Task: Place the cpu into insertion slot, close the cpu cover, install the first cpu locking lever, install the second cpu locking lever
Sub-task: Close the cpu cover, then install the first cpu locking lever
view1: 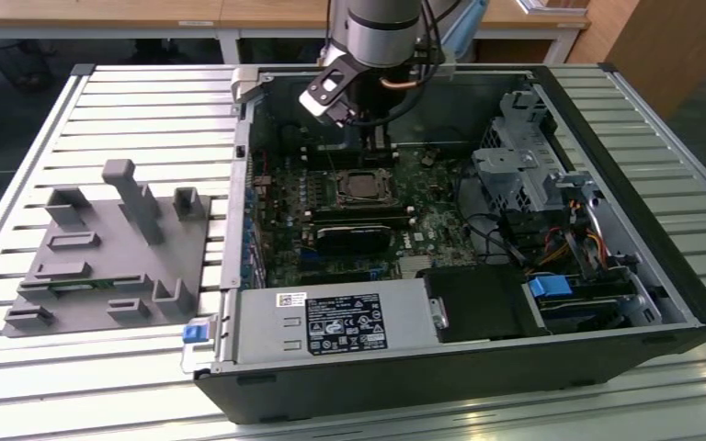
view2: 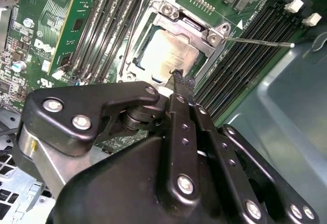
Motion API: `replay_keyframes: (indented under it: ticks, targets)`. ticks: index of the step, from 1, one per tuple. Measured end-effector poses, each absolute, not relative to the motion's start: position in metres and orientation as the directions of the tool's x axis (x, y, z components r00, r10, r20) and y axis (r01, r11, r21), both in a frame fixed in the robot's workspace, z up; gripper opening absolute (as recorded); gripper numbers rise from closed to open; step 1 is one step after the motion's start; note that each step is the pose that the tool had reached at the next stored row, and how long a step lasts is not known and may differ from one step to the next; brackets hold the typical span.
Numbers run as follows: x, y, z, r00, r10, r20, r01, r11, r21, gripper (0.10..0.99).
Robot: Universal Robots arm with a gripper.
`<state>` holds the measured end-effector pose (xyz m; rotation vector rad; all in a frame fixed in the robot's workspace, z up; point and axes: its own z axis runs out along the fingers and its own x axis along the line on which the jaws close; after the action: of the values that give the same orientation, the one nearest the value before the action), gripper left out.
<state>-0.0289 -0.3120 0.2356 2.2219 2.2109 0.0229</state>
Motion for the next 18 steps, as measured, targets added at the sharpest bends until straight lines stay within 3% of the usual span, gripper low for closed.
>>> replay_keyframes:
  ticks: [18]
  targets:
    - [-0.0310, -0.3120, 0.2413, 0.005, 1.000, 0.005, 1.000, -0.005, 0.015, 0.106]
